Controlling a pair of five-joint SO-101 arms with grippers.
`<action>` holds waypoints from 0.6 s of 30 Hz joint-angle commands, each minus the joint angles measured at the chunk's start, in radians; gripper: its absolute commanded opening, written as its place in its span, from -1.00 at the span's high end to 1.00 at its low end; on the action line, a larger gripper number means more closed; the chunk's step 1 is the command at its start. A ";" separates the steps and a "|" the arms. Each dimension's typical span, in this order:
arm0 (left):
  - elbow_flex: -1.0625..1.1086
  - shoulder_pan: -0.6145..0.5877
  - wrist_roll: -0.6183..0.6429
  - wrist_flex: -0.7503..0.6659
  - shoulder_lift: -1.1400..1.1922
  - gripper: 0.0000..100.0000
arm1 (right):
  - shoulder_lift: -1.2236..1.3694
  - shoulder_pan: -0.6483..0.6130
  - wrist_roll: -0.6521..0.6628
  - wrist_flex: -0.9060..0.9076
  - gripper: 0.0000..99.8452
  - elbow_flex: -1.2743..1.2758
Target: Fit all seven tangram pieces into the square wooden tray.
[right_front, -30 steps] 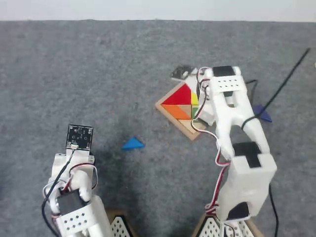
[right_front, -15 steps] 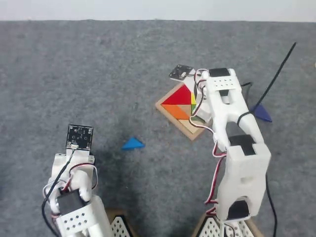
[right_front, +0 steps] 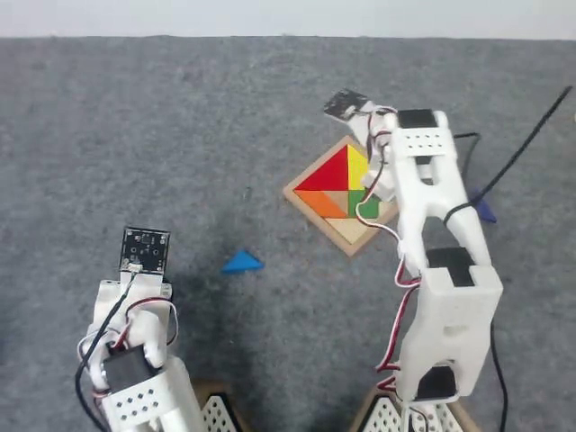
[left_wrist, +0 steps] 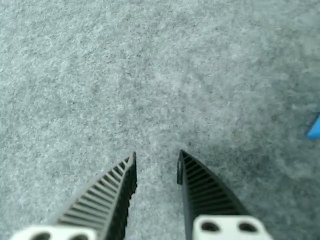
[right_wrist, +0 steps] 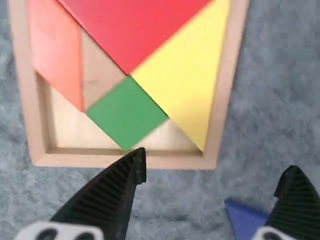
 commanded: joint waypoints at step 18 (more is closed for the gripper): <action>-0.007 -0.002 -0.006 -0.009 -0.006 0.73 | 0.127 0.082 -0.098 0.002 0.19 0.084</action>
